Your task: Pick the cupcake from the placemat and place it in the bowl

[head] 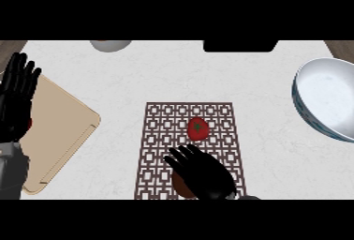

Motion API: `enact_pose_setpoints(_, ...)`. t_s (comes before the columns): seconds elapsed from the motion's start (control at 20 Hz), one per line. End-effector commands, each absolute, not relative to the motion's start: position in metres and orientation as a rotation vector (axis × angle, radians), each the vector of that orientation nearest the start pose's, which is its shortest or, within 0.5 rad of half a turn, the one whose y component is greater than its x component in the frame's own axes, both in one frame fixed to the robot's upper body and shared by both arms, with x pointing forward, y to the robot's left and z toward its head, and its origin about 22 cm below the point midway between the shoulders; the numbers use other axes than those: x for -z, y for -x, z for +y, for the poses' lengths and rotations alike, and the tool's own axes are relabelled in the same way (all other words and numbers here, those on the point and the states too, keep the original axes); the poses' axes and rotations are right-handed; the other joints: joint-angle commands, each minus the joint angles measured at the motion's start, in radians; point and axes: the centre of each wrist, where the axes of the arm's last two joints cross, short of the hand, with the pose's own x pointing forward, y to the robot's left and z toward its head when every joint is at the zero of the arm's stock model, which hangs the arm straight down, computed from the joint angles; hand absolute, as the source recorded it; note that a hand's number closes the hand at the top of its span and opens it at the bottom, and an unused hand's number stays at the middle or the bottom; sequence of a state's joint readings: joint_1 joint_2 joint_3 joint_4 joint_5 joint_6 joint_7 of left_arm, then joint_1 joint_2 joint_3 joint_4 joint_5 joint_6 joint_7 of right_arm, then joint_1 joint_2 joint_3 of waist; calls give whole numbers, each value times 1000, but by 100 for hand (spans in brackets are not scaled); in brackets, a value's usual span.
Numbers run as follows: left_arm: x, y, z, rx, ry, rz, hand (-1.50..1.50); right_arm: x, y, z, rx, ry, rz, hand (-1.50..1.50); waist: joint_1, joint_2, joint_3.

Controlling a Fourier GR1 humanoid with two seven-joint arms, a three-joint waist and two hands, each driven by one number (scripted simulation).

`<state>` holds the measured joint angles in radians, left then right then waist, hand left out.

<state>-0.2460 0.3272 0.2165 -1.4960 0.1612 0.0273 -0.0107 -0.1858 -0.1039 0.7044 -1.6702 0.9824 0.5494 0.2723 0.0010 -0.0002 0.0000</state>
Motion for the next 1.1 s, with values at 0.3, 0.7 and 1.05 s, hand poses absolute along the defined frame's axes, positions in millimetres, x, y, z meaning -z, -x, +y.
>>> enact_pose_setpoints(0.3,-66,-301,333,-15,-225,-1774,0,-24,-232,-81,-1768,397,-1207,-150,-1,1,0)
enact_pose_setpoints(0.7,-96,-294,325,-29,-251,-1783,0,-17,-224,-61,-1741,395,-1402,150,1,0,0)
enact_pose_setpoints(1.05,-83,-285,349,-98,-331,-1760,0,-16,-237,-240,-1482,753,-1089,150,-107,-8,3)
